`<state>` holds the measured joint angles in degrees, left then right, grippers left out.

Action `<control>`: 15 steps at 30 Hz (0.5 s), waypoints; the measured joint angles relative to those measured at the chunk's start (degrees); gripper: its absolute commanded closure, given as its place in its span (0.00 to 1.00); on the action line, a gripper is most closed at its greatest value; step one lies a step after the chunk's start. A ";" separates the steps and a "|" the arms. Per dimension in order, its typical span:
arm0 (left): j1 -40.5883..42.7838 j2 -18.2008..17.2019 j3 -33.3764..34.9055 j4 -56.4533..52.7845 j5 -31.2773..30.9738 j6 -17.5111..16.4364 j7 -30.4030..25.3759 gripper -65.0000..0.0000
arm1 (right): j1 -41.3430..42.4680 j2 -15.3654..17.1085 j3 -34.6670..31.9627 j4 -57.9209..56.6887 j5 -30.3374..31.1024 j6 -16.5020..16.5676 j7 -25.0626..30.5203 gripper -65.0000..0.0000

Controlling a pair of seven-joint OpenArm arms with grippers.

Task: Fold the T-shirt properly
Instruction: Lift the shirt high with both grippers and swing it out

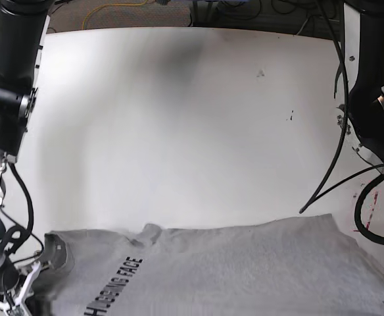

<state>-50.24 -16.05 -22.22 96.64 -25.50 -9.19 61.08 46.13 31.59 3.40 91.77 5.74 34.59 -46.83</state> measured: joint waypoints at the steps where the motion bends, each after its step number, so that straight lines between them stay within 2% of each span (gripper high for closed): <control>1: 1.20 0.00 -0.02 0.00 -0.98 0.02 0.00 1.00 | -2.10 0.00 1.07 1.22 -0.07 -0.04 -0.11 1.00; 7: 8.83 0.09 -0.31 0.76 -4.46 0.04 0.42 1.00 | -13.35 -1.31 5.73 7.63 -1.38 -0.48 -0.87 1.00; 15: 22.56 -0.48 -4.04 7.56 -6.86 0.04 0.44 1.00 | -30.08 -7.10 12.85 15.52 -1.20 -0.26 -0.98 1.00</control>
<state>-27.68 -16.53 -26.26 104.20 -32.36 -9.15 61.52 16.05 24.49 16.25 107.28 4.54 34.33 -47.81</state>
